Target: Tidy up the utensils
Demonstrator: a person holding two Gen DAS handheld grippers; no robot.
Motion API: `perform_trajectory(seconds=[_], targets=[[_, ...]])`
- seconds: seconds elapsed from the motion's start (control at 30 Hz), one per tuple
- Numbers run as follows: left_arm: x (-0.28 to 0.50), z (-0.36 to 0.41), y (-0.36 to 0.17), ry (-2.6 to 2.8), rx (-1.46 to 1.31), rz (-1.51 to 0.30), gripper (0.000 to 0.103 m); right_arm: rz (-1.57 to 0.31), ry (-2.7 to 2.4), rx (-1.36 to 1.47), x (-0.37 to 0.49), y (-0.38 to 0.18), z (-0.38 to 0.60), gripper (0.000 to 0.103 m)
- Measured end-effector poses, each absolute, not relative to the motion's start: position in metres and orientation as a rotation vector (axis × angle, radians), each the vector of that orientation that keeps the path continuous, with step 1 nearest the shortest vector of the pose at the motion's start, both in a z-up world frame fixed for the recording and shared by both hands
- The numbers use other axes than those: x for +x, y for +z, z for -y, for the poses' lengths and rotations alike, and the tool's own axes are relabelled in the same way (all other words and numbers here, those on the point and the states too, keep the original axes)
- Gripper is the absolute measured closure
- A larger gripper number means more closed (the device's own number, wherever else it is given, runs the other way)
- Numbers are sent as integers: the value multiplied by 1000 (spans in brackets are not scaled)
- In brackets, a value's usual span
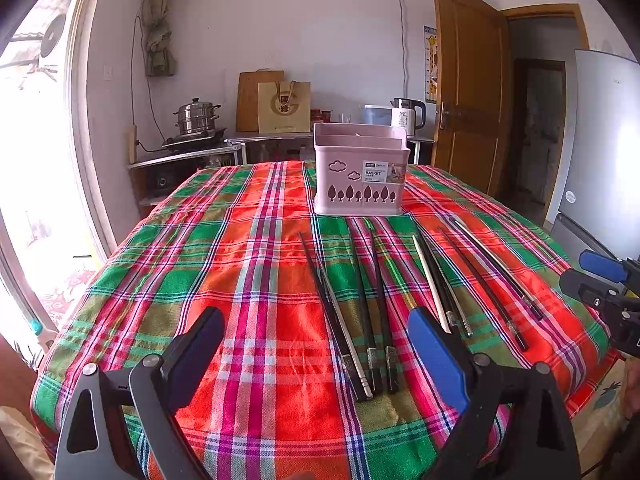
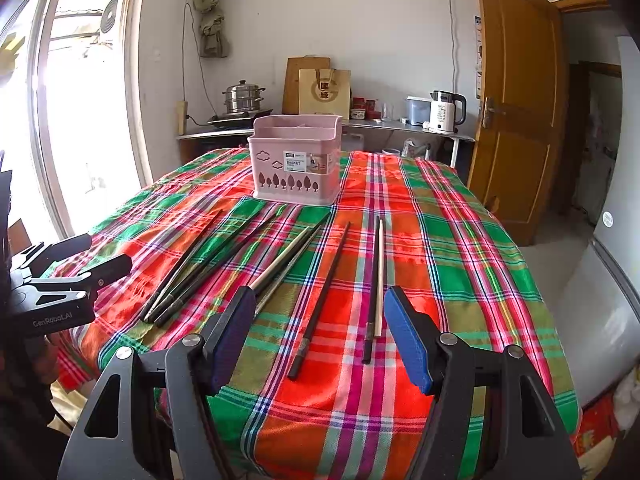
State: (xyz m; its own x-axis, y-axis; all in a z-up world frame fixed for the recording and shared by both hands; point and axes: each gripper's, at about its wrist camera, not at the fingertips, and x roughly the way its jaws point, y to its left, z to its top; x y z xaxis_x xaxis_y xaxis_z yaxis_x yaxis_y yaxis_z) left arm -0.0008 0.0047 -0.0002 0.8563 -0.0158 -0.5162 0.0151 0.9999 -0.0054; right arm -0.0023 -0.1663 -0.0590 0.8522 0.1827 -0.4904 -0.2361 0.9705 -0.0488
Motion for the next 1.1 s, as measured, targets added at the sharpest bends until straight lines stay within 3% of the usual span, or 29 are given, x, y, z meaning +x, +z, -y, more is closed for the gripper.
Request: perform_trajectory(seconds=[1.1], targets=[[-7, -4, 7, -27, -11, -530, 9, -488, 224, -113, -7, -52, 164, 36]])
